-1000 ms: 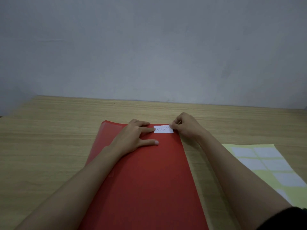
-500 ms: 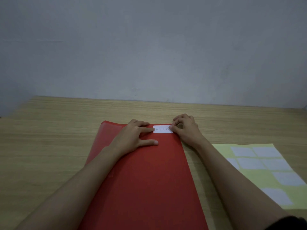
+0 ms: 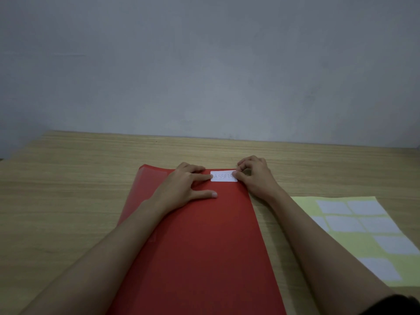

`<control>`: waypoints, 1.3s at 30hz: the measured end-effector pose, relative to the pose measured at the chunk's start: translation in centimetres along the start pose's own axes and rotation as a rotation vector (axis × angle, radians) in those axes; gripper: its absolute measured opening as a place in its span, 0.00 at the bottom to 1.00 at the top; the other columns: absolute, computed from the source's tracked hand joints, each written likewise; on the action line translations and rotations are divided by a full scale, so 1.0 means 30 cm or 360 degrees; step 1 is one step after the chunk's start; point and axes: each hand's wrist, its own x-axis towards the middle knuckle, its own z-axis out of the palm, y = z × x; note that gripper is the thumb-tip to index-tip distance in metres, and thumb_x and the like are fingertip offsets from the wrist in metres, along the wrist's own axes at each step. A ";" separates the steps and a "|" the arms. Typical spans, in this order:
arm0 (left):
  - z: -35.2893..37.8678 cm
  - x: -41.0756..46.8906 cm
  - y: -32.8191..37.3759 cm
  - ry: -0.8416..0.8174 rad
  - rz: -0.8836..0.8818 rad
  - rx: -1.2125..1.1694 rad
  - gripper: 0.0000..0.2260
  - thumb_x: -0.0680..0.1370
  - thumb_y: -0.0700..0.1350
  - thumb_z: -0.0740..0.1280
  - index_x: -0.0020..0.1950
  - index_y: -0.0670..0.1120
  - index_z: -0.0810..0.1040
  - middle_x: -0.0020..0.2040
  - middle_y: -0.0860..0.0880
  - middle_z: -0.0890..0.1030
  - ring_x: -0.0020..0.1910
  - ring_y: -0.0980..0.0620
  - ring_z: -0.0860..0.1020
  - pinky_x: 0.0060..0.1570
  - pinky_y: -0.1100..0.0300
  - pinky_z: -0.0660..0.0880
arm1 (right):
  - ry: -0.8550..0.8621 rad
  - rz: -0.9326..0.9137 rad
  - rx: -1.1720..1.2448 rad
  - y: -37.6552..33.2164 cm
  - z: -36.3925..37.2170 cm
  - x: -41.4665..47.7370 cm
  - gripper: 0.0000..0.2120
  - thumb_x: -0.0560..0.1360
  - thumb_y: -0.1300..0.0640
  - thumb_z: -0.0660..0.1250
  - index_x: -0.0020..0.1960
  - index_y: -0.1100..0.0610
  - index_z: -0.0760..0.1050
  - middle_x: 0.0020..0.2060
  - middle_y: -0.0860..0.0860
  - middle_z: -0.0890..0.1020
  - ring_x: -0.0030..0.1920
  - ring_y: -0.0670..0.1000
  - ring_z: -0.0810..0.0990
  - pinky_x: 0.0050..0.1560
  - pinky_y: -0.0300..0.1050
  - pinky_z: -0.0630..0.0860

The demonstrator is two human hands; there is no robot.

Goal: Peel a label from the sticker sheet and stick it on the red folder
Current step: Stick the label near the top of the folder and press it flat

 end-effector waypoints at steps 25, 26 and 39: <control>0.006 0.003 -0.007 -0.0008 -0.0005 -0.0015 0.37 0.62 0.73 0.56 0.64 0.54 0.75 0.66 0.49 0.74 0.64 0.51 0.68 0.65 0.59 0.63 | 0.0007 -0.0023 0.0029 -0.007 0.001 -0.011 0.05 0.70 0.56 0.70 0.40 0.55 0.76 0.53 0.52 0.78 0.61 0.53 0.67 0.64 0.52 0.66; 0.006 0.003 -0.007 -0.0011 -0.0007 -0.0019 0.37 0.61 0.73 0.56 0.64 0.54 0.75 0.66 0.49 0.74 0.64 0.51 0.68 0.65 0.59 0.63 | 0.0011 -0.0032 0.0028 -0.007 0.002 -0.012 0.05 0.70 0.56 0.70 0.39 0.54 0.75 0.53 0.52 0.78 0.61 0.54 0.67 0.63 0.52 0.66; 0.005 0.003 -0.006 -0.0013 -0.0011 -0.0007 0.37 0.61 0.73 0.56 0.63 0.54 0.75 0.67 0.50 0.74 0.64 0.52 0.68 0.65 0.60 0.62 | 0.0041 -0.0094 0.0019 0.006 -0.001 -0.019 0.05 0.70 0.57 0.71 0.41 0.55 0.75 0.51 0.52 0.76 0.57 0.51 0.66 0.56 0.42 0.63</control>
